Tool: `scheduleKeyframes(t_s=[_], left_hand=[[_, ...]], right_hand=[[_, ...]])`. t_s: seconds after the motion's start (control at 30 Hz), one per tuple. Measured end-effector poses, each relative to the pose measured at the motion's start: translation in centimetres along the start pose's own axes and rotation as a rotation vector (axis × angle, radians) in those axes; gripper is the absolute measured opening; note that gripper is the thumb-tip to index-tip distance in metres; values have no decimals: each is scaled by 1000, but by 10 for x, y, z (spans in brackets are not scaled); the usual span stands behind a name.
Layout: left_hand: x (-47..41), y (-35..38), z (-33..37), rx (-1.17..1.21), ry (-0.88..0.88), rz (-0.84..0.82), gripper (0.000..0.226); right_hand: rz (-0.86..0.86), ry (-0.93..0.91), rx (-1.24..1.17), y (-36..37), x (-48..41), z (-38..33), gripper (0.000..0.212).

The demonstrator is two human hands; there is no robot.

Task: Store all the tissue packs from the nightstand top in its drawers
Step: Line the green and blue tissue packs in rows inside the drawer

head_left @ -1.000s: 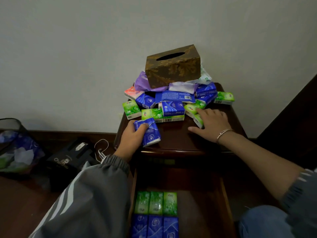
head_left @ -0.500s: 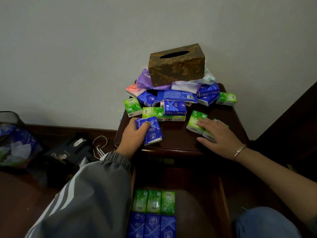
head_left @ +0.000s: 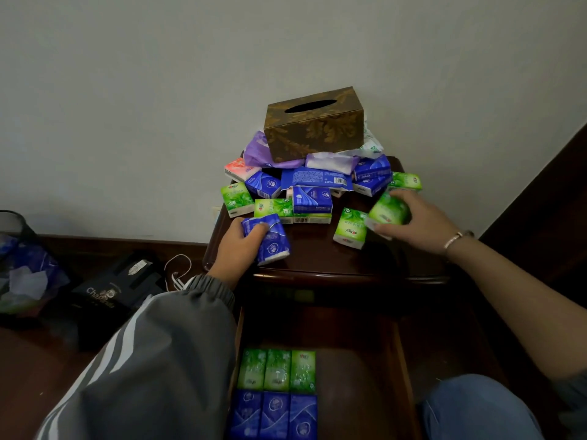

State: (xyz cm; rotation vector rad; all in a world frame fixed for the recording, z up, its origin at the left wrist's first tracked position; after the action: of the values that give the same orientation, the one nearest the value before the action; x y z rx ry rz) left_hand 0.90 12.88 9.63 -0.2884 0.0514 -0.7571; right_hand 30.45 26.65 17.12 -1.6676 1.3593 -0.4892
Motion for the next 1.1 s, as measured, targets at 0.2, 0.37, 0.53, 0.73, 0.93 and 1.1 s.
scheduleKeyframes(t_s=[0.2,0.37,0.53,0.73,0.93,1.1], left_hand=[[0,1,-1,-3,-24,-14,35],[0,0,-1,-9,-14,-7,35],[2,0,0,2,-14,-9,38],[29,-17,-1,199,-36,65,24],[114,-1,-58,248,-182,-209,3],[191,59,-130,-200,-296,-571,14]], right_hand=[[-353,-6,102,74,-16,-37,85],[-323,-30,224,84,-21,-30,99],[-70,0,198,78,-10,-32,99],[285,141,-46,43,25,-22,88],[338,191,-667,4,118,5,69],[155,426,-746,48,180,63,61]])
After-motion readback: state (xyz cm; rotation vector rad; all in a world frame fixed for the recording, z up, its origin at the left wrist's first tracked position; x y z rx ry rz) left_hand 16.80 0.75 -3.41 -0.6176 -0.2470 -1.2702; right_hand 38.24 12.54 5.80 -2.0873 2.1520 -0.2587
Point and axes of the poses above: each hand's wrist, its own x-axis away from the middle knuckle, its own y-axis out of the palm, z = x × y, the point moved 8 cm from there along -x, towards the middle knuckle, and after that the axes turned 13 degrees about z, right-handed, at the moved point
